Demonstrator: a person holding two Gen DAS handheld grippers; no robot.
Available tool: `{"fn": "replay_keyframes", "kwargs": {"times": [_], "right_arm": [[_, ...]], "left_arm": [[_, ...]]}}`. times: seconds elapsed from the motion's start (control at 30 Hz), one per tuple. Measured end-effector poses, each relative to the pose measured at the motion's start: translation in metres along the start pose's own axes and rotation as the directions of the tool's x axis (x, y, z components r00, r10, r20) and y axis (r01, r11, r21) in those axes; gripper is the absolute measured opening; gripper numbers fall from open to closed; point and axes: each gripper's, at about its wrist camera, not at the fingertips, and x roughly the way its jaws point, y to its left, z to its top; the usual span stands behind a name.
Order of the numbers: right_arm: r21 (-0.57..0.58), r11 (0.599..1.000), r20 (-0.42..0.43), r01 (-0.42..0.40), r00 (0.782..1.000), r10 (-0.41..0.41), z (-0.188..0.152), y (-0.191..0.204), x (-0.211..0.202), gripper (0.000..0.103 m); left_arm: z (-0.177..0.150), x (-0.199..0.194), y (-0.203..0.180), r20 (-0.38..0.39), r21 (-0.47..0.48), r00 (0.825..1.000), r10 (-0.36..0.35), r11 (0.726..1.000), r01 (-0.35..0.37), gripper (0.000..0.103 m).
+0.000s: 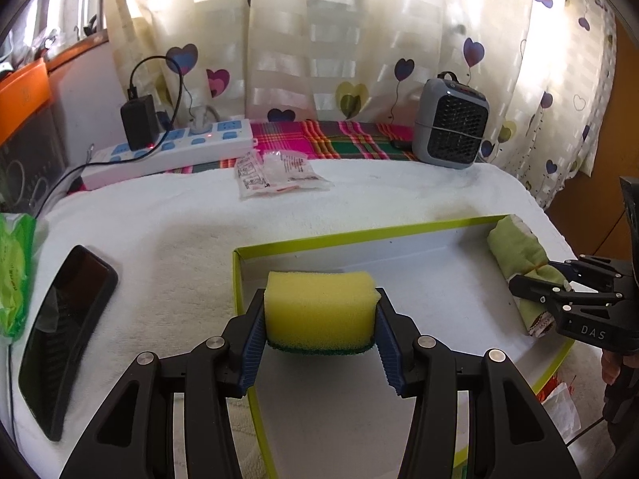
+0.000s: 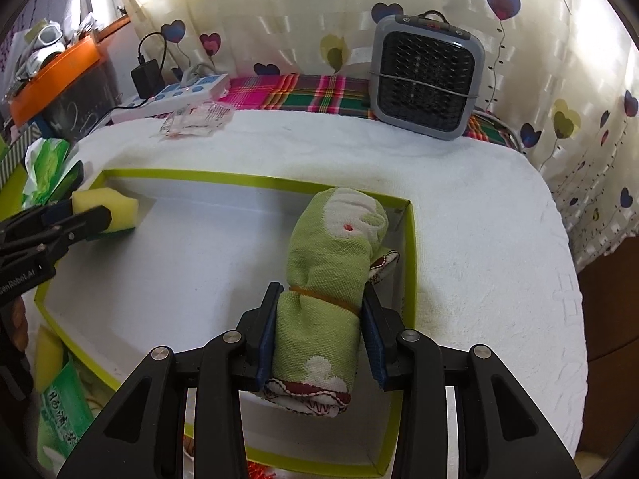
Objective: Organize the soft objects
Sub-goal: 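Carry the sponge and towel into the green box lid and release both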
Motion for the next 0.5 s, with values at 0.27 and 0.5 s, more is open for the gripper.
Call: {"fn": "replay_keyframes", "kwargs": {"times": [0.27, 0.5], "right_arm": [[0.013, 1.0, 0.006, -0.003, 1.0, 0.003, -0.002, 0.0004, 0.0033, 0.044], [0.02, 1.0, 0.012, -0.007, 1.0, 0.007, -0.0034, -0.0002, 0.0033, 0.047]], "left_arm": [[0.0011, 0.0025, -0.0025, -0.005, 0.017, 1.0, 0.014, 1.0, -0.014, 0.051], [-0.0001, 0.0019, -0.0057, -0.013, 0.025, 0.999, 0.03, 0.999, -0.03, 0.055]]}}
